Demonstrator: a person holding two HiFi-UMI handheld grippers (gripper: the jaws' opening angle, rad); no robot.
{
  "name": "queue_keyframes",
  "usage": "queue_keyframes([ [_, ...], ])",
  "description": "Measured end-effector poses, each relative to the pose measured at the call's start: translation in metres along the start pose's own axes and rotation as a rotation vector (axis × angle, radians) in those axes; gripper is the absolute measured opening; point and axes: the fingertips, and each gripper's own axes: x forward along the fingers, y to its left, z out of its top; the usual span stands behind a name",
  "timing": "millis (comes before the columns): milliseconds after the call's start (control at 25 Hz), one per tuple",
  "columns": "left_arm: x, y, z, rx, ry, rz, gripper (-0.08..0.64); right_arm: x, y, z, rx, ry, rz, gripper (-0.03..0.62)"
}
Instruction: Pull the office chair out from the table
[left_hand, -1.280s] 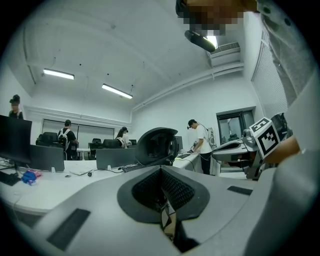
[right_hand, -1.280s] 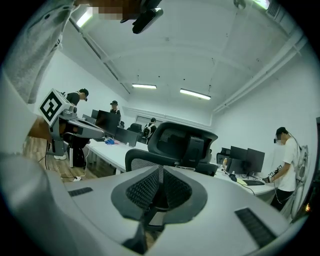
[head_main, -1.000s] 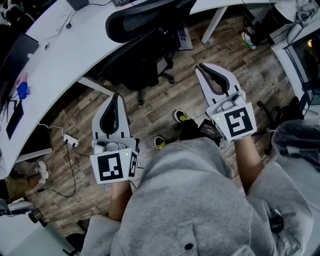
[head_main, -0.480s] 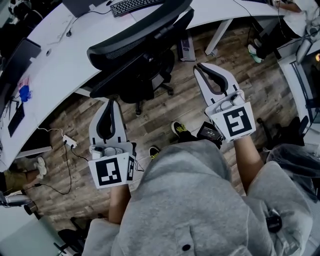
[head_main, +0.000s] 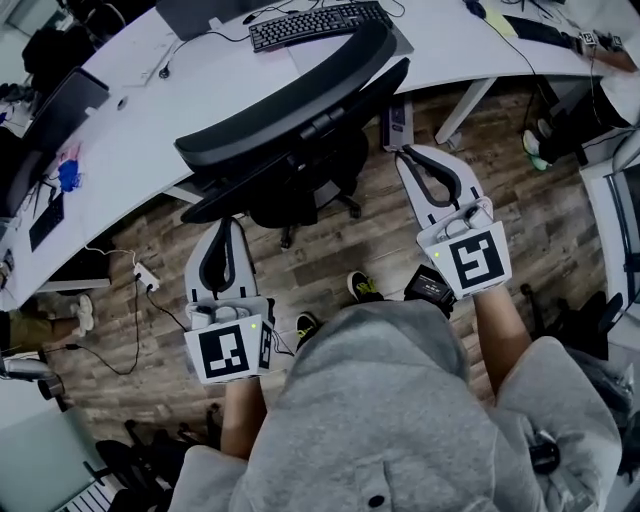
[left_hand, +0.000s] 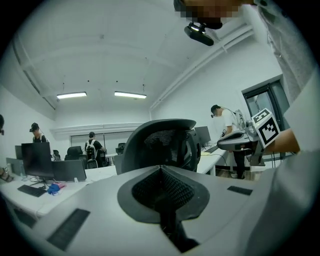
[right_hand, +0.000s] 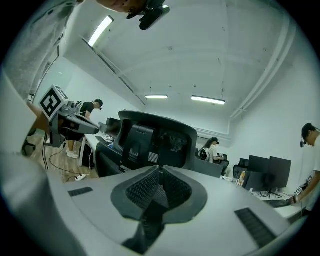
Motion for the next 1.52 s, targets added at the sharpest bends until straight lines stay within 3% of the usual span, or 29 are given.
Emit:
queue_keyframes([
  [600,0.005,0.025,-0.002,0.099,0.074,0.233,0.014,0.038,-0.065,-0.019,-0.138,0.009,0.077,0.044],
  [920,0.014,0.058,-0.007,0.279,0.194,0.282,0.017,0.074,-0.096,-0.024,-0.254,0.016,0.108,0.046],
  [960,0.016,0.061,-0.010,0.302,0.215,0.276,0.047,0.080,-0.095,-0.026,-0.272,0.029,0.124,0.049],
  [1040,0.023,0.063,-0.021,0.321,0.275,0.235,0.215,0.088,-0.090,-0.036,-0.333,0.067,0.165,0.112],
  [1120,0.029,0.062,-0.036,0.329,0.347,0.176,0.288,0.094,-0.084,-0.049,-0.427,0.114,0.211,0.160],
  [1320,0.045,0.067,-0.061,0.439,0.480,0.100,0.327,0.119,-0.085,-0.076,-0.604,0.231,0.305,0.217],
  [1520,0.054,0.066,-0.067,0.387,0.525,0.008,0.333,0.126,-0.083,-0.088,-0.671,0.324,0.452,0.225],
])
